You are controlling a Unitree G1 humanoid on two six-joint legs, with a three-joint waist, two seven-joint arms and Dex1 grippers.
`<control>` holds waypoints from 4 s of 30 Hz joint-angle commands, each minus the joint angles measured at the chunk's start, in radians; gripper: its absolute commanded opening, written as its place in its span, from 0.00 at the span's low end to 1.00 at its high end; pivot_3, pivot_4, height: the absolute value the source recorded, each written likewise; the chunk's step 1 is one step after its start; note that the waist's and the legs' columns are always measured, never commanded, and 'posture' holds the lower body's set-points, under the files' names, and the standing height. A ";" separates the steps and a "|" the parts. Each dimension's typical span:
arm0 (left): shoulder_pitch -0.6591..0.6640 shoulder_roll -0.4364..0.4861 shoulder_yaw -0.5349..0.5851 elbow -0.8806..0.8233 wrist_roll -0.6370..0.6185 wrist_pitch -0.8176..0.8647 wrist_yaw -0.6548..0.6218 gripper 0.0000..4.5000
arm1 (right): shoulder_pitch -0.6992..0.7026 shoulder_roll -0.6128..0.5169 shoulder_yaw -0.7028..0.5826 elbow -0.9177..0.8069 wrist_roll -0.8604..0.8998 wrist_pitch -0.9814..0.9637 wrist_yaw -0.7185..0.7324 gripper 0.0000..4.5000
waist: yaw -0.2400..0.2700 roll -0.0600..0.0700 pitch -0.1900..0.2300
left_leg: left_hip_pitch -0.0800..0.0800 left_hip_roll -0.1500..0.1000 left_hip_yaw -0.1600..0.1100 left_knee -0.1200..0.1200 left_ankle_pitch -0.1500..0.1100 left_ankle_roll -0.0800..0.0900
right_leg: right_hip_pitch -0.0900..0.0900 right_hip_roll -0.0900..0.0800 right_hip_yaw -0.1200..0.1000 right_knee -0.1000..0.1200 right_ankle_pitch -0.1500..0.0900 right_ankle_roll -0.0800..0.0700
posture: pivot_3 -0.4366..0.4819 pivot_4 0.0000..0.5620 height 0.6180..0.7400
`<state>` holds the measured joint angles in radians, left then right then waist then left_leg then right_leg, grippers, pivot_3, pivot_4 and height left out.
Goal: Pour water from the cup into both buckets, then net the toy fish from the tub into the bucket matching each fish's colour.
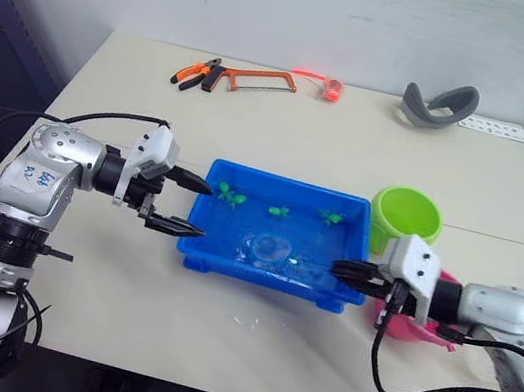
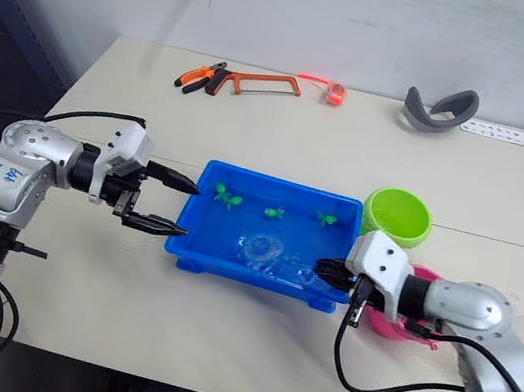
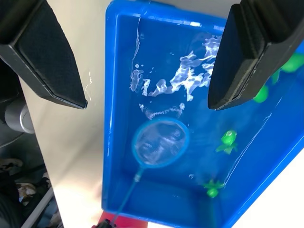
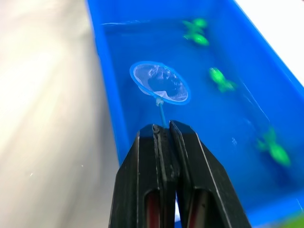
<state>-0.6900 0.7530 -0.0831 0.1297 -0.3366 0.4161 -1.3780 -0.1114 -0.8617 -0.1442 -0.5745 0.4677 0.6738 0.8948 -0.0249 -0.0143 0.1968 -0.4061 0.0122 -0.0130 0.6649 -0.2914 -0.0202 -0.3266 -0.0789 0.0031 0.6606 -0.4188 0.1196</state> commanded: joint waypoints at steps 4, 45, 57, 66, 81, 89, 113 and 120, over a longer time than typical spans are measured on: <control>-0.034 -0.045 0.015 -0.037 -0.048 0.017 0.016 0.99 | 0.000 0.040 -0.129 -0.065 0.123 0.264 -0.183 0.00 | -0.002 0.000 0.000 | 0.000 0.000 0.000 0.000 0.000 0.000 | 0.000 0.000 0.001 0.000 0.000 0.000 | 0.48 0.27 1.00; -0.106 -0.146 -0.026 0.048 -0.039 -0.022 0.022 0.99 | 0.078 0.063 -0.065 -0.181 -0.064 0.123 -0.444 0.00 | 0.000 0.000 0.000 | 0.000 -0.001 0.000 -0.001 0.000 0.000 | 0.000 0.001 0.002 -0.001 0.000 0.000 | 0.48 0.27 1.00; -0.223 -0.268 -0.070 0.223 -0.018 -0.093 -0.029 0.99 | 0.311 0.114 -0.236 -0.405 -0.075 0.020 -0.411 0.00 | 0.003 0.000 0.000 | 0.000 -0.002 0.000 -0.001 0.000 0.000 | 0.000 0.001 0.001 -0.001 0.000 0.000 | 0.48 0.27 1.00; -0.289 -0.370 -0.058 0.308 -0.028 -0.080 -0.016 0.99 | 0.401 0.118 -0.562 -0.473 0.046 0.032 -0.429 0.00 | 0.006 0.000 0.000 | 0.000 -0.002 0.001 -0.001 0.000 0.000 | 0.000 0.002 0.000 0.000 0.000 0.000 | 0.48 0.27 1.00; -0.263 -0.362 -0.047 0.276 -0.026 -0.078 -0.013 0.99 | 0.548 -0.218 -0.587 -0.108 -0.571 -0.496 -0.218 0.00 | 0.012 0.000 0.000 | 0.001 -0.002 0.005 -0.002 0.000 0.001 | 0.000 0.002 0.002 -0.001 0.000 0.000 | 0.48 0.27 1.00; -0.223 -0.331 -0.031 0.211 -0.038 -0.049 0.013 0.99 | 0.513 -0.393 -0.591 0.179 -0.948 -1.055 -0.277 0.00 | 0.020 0.000 0.000 | 0.002 -0.001 0.007 -0.002 0.000 0.001 | -0.001 0.002 0.003 -0.001 0.000 0.000 | 0.48 0.27 1.00; -0.118 -0.177 -0.091 0.177 0.070 -0.156 -0.059 0.99 | 0.287 -0.195 -0.334 0.038 -0.374 -0.795 -0.026 0.00 | 0.022 0.000 0.000 | 0.002 0.000 0.005 0.000 0.000 0.001 | 0.001 0.002 0.001 0.000 0.000 0.000 | 0.48 0.27 1.00; -0.074 -0.151 -0.070 0.100 0.054 -0.106 -0.025 0.99 | 0.217 -0.174 -0.113 0.164 -0.560 -0.941 -0.065 0.00 | 0.022 0.000 0.000 | 0.002 -0.001 0.004 0.000 0.000 0.001 | 0.000 0.001 0.001 0.000 0.000 0.000 | 0.48 0.27 1.00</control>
<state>-0.7701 0.5886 -0.1785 0.2781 -0.2681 0.2972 -1.4176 0.1214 -1.0359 -0.2848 -0.4380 -0.0305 -0.1897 0.8466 -0.0033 -0.0141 0.1966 -0.4045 0.0116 -0.0090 0.6651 -0.2915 -0.0193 -0.3264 -0.0775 0.0037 0.6607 -0.4188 0.1197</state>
